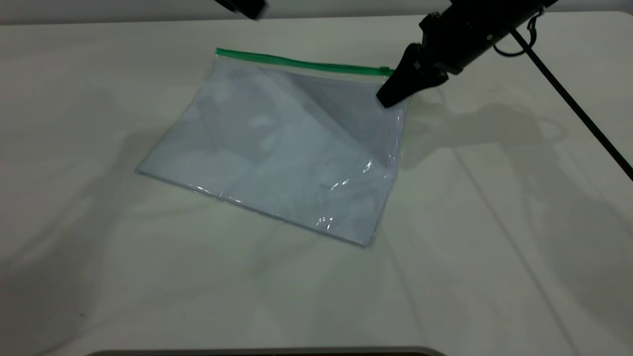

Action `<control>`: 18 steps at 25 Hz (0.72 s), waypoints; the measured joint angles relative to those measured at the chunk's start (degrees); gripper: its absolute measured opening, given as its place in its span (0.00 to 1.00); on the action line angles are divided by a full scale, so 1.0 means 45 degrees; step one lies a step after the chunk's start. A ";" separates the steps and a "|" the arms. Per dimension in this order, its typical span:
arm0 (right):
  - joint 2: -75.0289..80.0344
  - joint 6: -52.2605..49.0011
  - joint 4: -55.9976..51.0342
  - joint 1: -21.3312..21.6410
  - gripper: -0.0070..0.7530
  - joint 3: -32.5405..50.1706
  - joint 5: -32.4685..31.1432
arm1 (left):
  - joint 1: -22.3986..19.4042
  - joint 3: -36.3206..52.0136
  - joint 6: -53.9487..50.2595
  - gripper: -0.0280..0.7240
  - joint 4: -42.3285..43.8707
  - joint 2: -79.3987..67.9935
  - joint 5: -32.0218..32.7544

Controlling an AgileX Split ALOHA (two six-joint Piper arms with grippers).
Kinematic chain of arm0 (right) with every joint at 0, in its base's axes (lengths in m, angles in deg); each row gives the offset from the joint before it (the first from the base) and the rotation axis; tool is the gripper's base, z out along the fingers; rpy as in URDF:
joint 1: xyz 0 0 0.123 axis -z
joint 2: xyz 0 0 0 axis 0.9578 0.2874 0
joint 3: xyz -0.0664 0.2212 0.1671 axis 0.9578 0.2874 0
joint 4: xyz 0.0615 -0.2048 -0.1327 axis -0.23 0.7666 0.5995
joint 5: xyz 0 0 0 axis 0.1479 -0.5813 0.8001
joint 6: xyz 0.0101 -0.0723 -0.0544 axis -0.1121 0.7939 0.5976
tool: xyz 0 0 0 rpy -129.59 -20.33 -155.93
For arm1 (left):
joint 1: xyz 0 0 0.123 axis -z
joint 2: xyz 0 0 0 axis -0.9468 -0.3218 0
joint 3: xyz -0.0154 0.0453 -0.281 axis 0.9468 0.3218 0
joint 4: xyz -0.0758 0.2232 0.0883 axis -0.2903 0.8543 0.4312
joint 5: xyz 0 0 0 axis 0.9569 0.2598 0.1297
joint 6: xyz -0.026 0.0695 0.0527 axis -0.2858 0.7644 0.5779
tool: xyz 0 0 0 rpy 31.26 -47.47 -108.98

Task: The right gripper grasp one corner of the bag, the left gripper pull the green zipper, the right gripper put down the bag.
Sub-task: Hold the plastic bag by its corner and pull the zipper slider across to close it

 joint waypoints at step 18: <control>0.0000 0.0000 0.0565 -0.0367 0.06 -0.0165 -0.0661 | 0.1208 -0.2686 0.6908 0.65 -0.3732 -0.2729 0.0562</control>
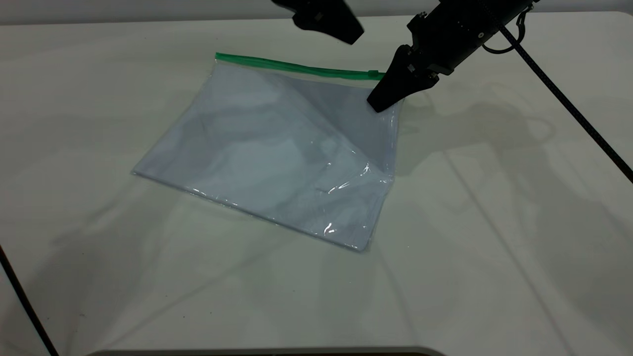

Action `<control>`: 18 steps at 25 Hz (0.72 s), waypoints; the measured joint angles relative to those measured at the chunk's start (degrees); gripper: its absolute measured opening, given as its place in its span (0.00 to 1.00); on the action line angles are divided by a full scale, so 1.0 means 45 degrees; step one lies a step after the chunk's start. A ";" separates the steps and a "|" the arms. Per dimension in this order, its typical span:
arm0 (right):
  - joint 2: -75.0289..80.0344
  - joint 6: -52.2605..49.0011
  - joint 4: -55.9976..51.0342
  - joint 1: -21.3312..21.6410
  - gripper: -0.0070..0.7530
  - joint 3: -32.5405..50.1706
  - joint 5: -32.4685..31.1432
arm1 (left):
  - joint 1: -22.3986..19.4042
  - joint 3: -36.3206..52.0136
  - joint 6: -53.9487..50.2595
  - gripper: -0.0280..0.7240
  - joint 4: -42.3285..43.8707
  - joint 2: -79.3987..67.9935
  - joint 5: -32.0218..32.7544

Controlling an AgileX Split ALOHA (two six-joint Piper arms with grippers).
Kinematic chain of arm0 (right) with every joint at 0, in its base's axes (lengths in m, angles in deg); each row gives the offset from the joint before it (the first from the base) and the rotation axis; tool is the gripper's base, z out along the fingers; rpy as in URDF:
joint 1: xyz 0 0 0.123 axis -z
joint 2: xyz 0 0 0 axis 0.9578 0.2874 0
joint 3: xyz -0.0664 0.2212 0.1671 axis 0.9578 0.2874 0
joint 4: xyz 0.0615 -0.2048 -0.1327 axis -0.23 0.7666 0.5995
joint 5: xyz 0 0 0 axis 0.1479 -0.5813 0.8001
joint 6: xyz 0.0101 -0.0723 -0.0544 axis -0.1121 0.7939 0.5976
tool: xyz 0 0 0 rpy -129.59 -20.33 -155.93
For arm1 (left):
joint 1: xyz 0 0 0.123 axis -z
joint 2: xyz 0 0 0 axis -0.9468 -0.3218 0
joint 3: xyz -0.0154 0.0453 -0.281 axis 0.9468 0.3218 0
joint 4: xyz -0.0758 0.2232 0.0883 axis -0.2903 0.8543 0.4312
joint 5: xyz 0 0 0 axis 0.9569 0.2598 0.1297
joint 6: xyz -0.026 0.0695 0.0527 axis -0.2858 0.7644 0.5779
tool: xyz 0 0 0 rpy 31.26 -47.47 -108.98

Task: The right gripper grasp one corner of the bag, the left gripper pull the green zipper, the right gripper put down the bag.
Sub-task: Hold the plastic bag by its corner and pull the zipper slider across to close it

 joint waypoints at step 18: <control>0.0000 0.0000 0.0025 -0.0005 0.06 -0.0276 -0.0684 | 0.0115 -0.0190 0.0039 0.62 -0.0350 -0.1157 0.0160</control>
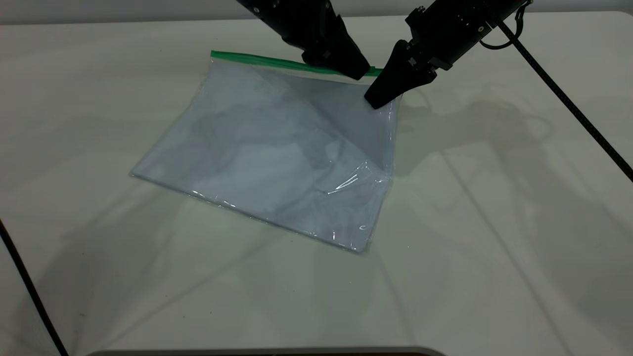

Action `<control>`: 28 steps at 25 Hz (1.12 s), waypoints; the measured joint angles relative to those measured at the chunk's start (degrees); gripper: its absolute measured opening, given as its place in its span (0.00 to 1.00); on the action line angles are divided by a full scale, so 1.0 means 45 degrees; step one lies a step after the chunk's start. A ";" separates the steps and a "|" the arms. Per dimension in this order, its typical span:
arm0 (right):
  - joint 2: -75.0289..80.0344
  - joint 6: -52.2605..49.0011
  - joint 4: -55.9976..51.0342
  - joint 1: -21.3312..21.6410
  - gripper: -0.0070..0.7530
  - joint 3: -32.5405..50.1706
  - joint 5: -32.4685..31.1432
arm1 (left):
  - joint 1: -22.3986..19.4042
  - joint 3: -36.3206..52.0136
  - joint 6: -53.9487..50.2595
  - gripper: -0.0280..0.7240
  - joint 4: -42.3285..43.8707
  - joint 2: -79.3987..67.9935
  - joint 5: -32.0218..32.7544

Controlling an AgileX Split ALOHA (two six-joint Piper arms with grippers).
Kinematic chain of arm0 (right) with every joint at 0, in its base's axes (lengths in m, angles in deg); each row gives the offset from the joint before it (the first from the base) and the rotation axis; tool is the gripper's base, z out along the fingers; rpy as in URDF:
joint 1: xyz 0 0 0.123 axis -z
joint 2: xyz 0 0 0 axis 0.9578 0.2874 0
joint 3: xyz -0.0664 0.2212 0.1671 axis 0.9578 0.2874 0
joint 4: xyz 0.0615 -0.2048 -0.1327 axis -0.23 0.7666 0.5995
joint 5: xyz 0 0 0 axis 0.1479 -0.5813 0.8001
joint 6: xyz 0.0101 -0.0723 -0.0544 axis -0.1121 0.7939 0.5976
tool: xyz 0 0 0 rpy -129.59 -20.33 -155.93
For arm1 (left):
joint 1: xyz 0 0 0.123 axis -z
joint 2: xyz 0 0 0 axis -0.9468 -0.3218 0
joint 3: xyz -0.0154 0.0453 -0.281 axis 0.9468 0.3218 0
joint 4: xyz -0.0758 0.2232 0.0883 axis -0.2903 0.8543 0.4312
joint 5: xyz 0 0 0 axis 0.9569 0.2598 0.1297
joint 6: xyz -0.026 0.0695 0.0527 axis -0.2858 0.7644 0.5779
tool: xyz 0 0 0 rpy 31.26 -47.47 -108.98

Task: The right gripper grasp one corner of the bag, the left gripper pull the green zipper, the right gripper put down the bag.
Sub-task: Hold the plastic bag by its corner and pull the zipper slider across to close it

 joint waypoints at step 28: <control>0.0000 0.0011 0.0198 -0.0380 0.06 -0.0012 0.0093 | 0.0101 -0.0249 0.0177 0.43 -0.0427 -0.0506 0.0302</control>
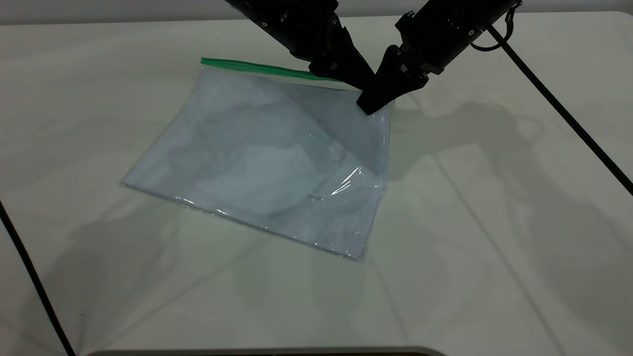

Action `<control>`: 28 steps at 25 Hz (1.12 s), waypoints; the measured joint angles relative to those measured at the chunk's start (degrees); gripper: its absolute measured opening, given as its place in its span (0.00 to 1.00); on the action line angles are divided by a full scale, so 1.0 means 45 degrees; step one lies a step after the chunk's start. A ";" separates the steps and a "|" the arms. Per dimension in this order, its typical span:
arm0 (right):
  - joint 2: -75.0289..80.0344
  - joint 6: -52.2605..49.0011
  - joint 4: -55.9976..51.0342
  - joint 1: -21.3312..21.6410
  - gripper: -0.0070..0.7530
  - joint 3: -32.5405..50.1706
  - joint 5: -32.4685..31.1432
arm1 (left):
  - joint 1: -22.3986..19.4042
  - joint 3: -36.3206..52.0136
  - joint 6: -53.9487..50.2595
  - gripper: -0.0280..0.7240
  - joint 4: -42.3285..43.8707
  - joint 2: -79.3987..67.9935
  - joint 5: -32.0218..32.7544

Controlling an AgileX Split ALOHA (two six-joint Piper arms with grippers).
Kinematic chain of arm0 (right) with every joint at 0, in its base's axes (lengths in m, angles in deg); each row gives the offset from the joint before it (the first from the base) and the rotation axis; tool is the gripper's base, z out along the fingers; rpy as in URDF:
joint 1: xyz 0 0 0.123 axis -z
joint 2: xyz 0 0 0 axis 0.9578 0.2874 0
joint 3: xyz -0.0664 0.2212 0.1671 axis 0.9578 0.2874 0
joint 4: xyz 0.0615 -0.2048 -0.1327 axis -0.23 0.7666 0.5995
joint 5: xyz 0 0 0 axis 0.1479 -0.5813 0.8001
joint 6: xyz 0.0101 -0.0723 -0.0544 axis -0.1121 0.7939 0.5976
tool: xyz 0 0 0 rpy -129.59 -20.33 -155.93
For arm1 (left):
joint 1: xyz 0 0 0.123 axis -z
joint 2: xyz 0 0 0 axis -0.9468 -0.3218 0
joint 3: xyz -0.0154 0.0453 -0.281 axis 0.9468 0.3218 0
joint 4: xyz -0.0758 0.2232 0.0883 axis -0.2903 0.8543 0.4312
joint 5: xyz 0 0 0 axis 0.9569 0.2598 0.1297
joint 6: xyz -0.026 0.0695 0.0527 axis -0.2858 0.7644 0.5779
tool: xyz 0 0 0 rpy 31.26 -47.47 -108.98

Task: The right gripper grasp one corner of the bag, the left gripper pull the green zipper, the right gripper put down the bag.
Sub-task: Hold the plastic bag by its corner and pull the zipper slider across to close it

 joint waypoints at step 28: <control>0.0000 0.0157 -0.0385 0.0442 0.06 -0.0049 -0.0031 | -0.0080 -0.0038 0.0149 0.11 -0.0133 0.0000 -0.0272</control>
